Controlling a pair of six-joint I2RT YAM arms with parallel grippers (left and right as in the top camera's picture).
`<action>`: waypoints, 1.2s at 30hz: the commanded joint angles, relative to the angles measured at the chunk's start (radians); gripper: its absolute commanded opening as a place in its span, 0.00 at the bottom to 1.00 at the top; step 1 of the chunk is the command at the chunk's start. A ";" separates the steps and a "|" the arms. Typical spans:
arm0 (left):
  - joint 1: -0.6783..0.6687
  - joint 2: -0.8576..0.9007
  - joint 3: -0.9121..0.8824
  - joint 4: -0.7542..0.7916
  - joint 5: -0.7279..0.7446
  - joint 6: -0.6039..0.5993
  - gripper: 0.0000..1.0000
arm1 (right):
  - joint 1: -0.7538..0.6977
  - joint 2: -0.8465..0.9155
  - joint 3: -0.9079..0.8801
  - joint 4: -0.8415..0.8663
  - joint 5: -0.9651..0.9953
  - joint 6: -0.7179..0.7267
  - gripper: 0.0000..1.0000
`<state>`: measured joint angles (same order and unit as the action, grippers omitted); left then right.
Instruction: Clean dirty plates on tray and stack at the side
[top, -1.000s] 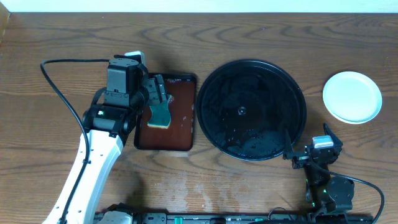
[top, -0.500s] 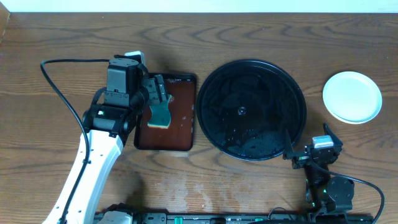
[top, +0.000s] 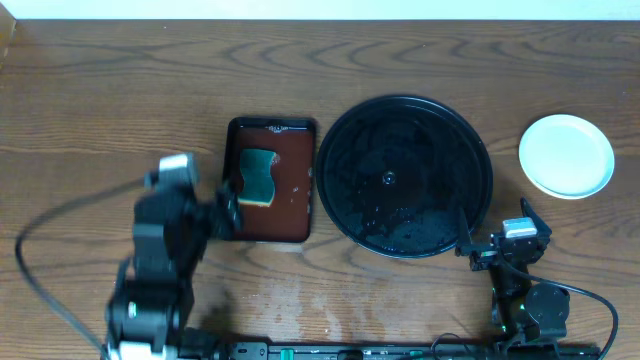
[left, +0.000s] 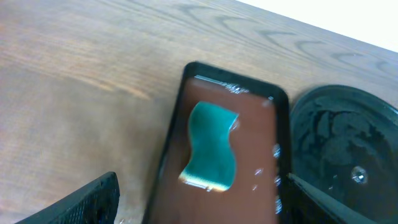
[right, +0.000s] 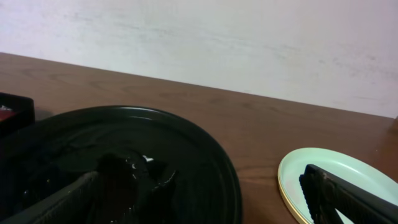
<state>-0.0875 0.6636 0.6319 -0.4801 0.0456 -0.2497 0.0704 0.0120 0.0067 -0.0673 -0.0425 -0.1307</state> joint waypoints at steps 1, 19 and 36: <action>0.025 -0.219 -0.138 0.000 -0.012 0.013 0.83 | 0.012 -0.007 -0.001 -0.005 0.012 0.018 0.99; 0.028 -0.662 -0.491 0.665 -0.012 0.013 0.83 | 0.012 -0.007 -0.001 -0.005 0.012 0.018 0.99; 0.078 -0.662 -0.628 0.696 -0.008 0.013 0.83 | 0.012 -0.007 -0.001 -0.005 0.012 0.018 0.99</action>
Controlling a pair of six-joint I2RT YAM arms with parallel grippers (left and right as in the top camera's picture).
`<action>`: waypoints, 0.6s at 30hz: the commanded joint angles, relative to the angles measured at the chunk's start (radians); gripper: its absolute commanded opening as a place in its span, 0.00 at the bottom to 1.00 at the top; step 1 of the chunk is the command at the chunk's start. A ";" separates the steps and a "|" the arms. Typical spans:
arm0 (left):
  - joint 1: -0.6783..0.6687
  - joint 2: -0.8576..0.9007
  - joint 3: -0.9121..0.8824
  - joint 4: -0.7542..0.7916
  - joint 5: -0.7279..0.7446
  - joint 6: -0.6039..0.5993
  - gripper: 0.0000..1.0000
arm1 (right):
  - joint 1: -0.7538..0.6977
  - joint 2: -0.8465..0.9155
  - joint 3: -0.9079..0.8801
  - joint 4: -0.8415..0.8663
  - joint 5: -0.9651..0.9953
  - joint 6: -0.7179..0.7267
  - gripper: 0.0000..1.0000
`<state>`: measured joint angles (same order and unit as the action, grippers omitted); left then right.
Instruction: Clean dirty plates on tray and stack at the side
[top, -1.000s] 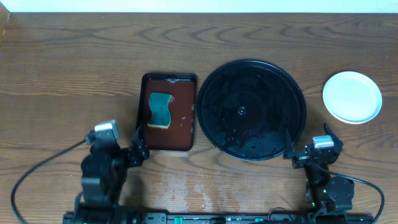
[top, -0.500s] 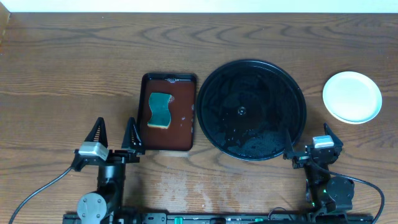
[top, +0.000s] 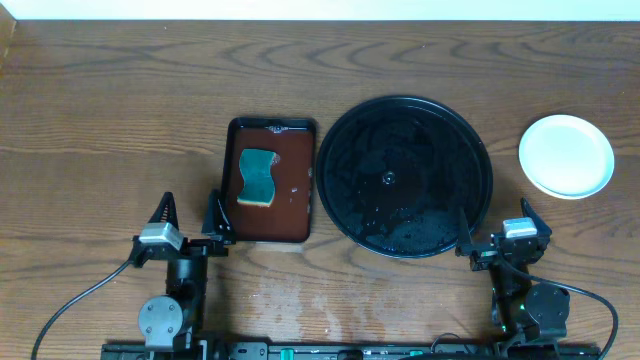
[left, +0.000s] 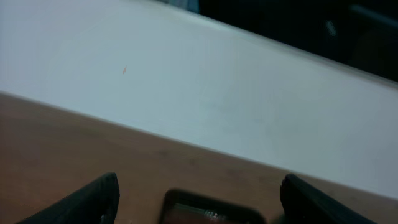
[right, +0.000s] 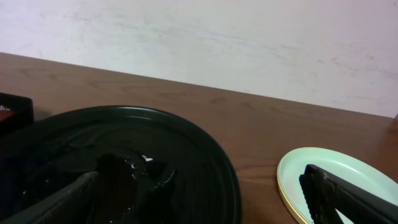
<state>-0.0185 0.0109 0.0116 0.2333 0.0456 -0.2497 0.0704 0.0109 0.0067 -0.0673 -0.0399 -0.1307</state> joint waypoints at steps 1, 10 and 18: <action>0.009 -0.010 -0.008 -0.029 -0.008 0.013 0.83 | 0.012 -0.006 -0.001 -0.005 0.009 0.018 0.99; 0.009 -0.010 -0.008 -0.268 0.038 0.153 0.83 | 0.012 -0.006 -0.001 -0.005 0.009 0.018 0.99; 0.009 -0.010 -0.008 -0.297 0.040 0.254 0.83 | 0.012 -0.006 -0.001 -0.005 0.009 0.018 0.99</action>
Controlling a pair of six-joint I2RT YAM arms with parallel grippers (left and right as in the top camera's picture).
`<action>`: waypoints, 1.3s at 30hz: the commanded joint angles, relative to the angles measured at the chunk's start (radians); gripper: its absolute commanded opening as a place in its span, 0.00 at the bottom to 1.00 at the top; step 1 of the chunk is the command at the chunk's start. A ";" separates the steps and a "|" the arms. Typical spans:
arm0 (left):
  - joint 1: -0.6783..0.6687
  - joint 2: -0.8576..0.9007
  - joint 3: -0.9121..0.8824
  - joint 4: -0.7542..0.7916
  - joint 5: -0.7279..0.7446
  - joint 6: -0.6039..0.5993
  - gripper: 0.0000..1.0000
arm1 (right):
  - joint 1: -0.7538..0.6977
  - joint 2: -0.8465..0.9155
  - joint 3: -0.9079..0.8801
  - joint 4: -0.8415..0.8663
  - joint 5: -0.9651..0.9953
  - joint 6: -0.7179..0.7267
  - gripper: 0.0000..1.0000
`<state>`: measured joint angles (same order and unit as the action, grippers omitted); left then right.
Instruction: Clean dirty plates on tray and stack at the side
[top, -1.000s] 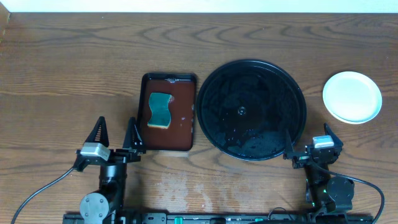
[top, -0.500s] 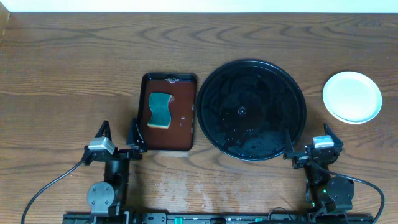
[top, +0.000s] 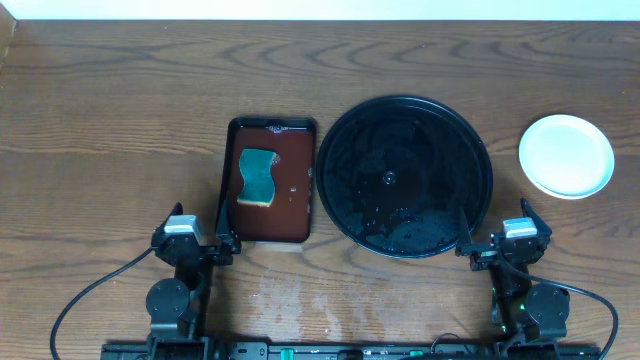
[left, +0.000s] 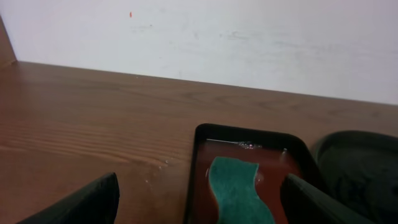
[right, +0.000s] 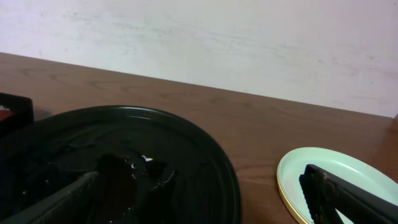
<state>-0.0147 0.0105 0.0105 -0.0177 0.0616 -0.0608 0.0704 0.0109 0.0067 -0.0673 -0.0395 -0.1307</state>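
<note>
A round black tray (top: 405, 175) lies wet in the middle of the table, with no plate on it. One pale plate (top: 566, 155) rests to its right, also visible as the plate (right: 336, 180) in the right wrist view. A green sponge (top: 257, 177) lies in a small black rectangular tray of brown liquid (top: 268, 232); the sponge (left: 239, 196) shows in the left wrist view. My left gripper (top: 195, 243) sits open near the front edge, just left of the sponge tray. My right gripper (top: 508, 242) sits open at the front right, by the round tray's rim.
Bare wooden tabletop (top: 110, 120) spreads to the left and behind the trays. A white wall (right: 205, 37) rises beyond the far edge. Cables run from both arm bases along the front edge.
My left arm has settled lower and slightly right at the front edge, its camera now facing the sponge tray instead of the wall. The right arm is unchanged.
At first my left arm was raised beside the sponge tray, looking down on the sponge. Then it was back at the front edge, tipped up toward the wall. Now it rests level at the front. The right arm, trays and plate stayed put throughout.
</note>
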 joint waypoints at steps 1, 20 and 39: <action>0.005 -0.009 -0.006 -0.046 0.025 0.064 0.83 | 0.012 -0.006 -0.001 -0.005 0.009 0.018 0.99; 0.005 -0.006 -0.006 -0.046 0.025 0.064 0.83 | 0.012 -0.006 -0.001 -0.005 0.009 0.018 0.99; 0.005 -0.006 -0.006 -0.046 0.025 0.064 0.83 | 0.012 -0.006 -0.001 -0.005 0.009 0.018 0.99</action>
